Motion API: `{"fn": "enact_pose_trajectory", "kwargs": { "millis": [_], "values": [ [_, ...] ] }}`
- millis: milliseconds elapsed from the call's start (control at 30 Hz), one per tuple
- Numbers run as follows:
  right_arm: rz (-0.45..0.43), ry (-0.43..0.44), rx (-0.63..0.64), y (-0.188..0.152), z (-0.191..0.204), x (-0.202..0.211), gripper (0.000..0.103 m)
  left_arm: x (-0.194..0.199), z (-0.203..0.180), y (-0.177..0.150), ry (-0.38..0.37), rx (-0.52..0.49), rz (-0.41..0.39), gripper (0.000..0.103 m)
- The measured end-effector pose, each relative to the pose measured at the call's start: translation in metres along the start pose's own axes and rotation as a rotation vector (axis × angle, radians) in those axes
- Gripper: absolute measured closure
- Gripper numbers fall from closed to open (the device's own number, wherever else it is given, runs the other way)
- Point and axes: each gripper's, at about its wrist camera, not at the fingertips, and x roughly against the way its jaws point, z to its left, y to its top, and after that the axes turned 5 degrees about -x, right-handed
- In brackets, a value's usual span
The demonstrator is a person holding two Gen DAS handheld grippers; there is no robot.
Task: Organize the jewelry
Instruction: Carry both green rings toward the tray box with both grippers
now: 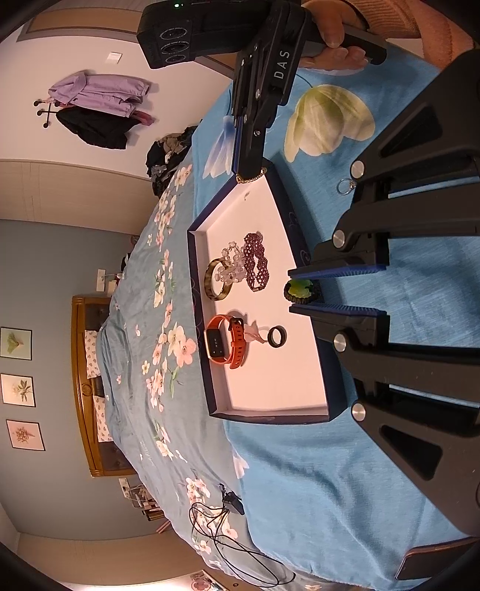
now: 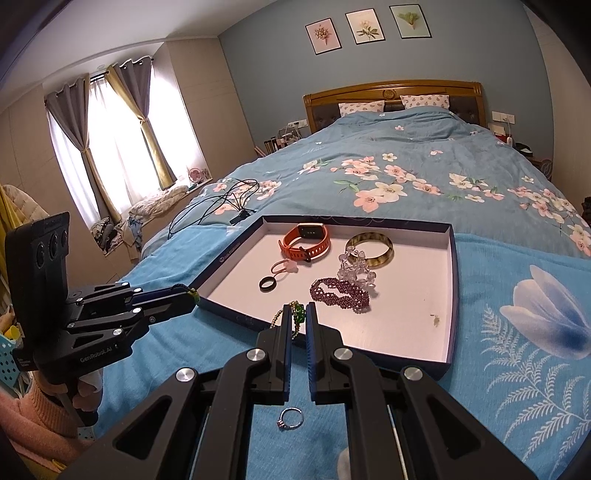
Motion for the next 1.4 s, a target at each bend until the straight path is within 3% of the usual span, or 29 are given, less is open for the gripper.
{"fn": "enact_pose_trajectory", "kwargs": {
  "millis": [800, 1400],
  "values": [
    [0.006, 0.002, -0.005, 0.003, -0.002, -0.004, 0.097, -0.014, 0.011, 0.01, 0.017, 0.016, -0.002, 0.09],
    [0.024, -0.027, -0.002, 0.016, -0.015, -0.029, 0.097, -0.034, 0.018, 0.016, 0.009, 0.031, 0.028, 0.09]
  ]
}}
